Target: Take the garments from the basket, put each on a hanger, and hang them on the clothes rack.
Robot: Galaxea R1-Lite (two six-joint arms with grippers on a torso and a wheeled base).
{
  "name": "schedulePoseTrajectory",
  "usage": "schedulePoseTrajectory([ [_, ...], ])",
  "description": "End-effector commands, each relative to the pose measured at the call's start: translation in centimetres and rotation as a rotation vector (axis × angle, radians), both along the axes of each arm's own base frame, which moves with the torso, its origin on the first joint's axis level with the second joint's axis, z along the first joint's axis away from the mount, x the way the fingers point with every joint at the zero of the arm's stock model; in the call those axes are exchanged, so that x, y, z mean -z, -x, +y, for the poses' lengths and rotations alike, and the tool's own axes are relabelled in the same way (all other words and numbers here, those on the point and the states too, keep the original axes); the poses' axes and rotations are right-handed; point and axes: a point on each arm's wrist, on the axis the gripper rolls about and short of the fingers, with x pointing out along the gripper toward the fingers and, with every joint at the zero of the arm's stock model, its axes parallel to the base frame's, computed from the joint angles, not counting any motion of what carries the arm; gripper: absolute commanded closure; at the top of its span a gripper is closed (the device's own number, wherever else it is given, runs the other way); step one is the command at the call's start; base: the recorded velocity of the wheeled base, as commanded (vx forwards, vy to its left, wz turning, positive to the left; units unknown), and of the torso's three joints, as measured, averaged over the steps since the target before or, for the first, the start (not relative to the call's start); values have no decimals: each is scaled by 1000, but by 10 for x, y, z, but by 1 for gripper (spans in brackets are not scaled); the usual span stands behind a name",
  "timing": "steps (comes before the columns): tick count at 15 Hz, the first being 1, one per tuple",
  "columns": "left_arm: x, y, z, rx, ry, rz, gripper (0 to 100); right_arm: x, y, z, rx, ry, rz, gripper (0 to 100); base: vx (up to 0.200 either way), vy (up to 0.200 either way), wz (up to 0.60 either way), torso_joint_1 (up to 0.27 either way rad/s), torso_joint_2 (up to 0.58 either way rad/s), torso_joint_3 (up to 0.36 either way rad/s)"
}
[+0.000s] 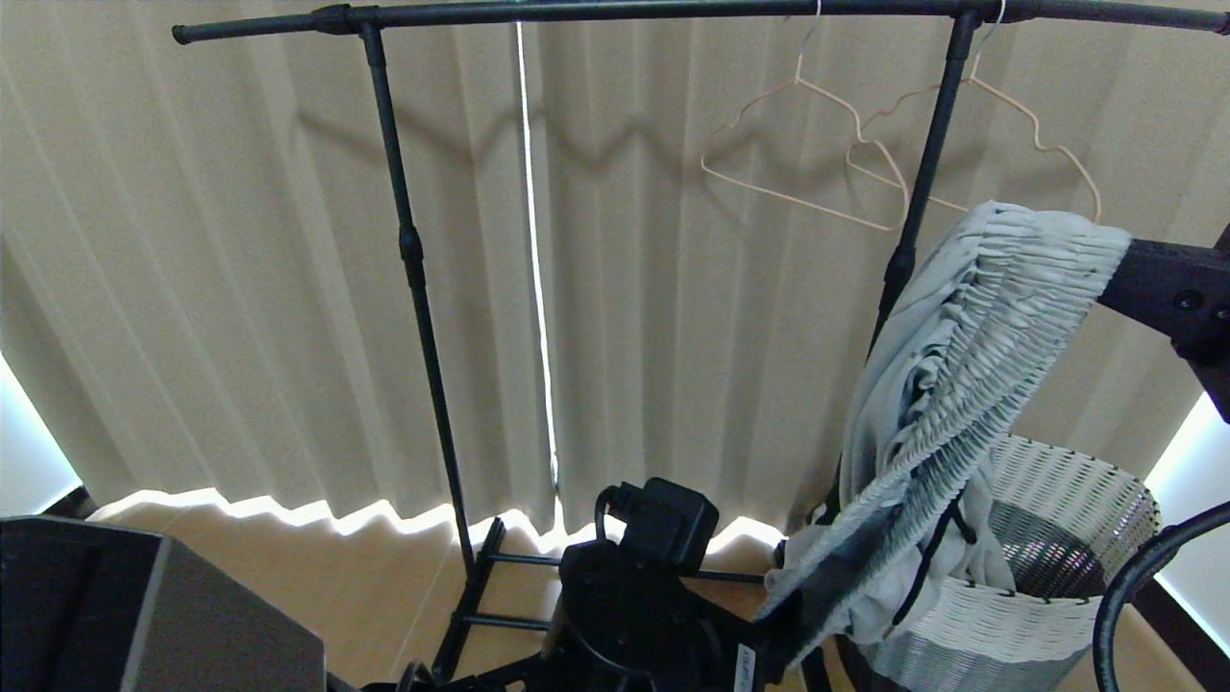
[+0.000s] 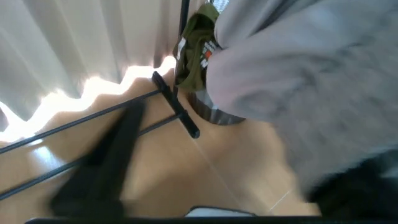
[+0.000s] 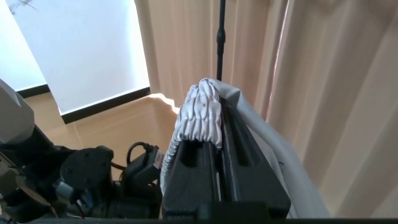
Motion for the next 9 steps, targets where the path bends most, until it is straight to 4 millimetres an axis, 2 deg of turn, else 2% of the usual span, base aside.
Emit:
schedulePoseTrajectory([
  [1, -3, 3, 5, 0, 1, -3, 100, 0, 0, 0, 0, -1, -2, 100, 0, 0, 0, 0, 0, 0],
  [4, -6, 13, 18, 15, 19, -40, 100, 4, -2, 1, 1, 8, 13, 100, 0, 0, 0, 0, 0, 0],
  [7, -23, 24, 42, 37, 30, -182, 100, 11, -10, 6, 4, 28, 46, 100, 0, 0, 0, 0, 0, 0],
  [8, -30, 25, 50, 31, 24, -212, 100, 13, -13, 7, 4, 33, 55, 100, 0, 0, 0, 0, 0, 0],
  [9, -53, 17, 74, -29, 42, -262, 100, 17, -18, 10, 6, 46, 69, 100, 0, 0, 0, 0, 0, 0],
])
